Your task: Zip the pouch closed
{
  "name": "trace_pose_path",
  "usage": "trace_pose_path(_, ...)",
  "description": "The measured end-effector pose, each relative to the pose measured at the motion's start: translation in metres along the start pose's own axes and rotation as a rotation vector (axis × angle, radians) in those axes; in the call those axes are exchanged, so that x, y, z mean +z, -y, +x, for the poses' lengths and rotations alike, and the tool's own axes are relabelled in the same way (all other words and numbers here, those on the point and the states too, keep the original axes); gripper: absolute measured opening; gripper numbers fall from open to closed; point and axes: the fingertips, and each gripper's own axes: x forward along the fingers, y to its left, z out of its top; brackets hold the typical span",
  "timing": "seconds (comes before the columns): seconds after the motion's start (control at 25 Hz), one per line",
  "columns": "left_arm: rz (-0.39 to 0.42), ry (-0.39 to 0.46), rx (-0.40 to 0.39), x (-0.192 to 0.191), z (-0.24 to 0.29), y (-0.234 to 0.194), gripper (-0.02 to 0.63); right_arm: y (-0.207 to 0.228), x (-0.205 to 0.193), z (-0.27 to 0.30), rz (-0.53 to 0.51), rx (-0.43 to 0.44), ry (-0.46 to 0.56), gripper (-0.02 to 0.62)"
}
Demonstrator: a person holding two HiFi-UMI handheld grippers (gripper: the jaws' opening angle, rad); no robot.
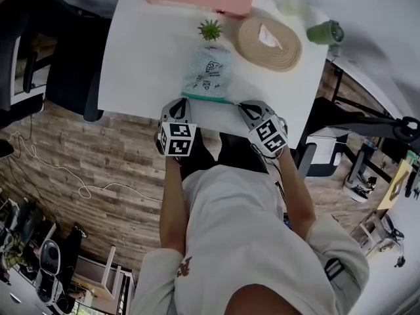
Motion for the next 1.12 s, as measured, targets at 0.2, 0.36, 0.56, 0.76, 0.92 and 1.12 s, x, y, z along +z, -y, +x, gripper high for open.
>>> trace_pose_path(0.2,0.023,-0.009,-0.012,-0.001,0.004,-0.002,0.000,0.000,0.000,0.004,0.022,-0.016,0.005,0.002)
trace_pose_path(0.36,0.052,-0.008,-0.038,-0.002,0.006,-0.001,0.000,0.000,-0.001,0.003,0.037,-0.054,-0.012,0.003)
trace_pose_path(0.56,0.098,-0.003,-0.085,-0.002,0.006,-0.001,0.003,-0.001,-0.003,0.007,0.017,-0.115,-0.013,0.005)
trace_pose_path(0.76,0.132,0.002,-0.114,-0.005,0.006,0.001,0.003,-0.001,-0.006,0.009,0.061,-0.171,-0.005,0.019)
trace_pose_path(0.92,0.161,0.004,-0.146,-0.005,0.006,0.003,0.024,0.004,-0.007,0.007,0.108,-0.229,-0.003,0.065)
trace_pose_path(1.12,0.181,0.049,-0.181,0.002,-0.005,0.006,0.071,-0.001,-0.002,-0.002,0.151,-0.286,0.012,0.131)
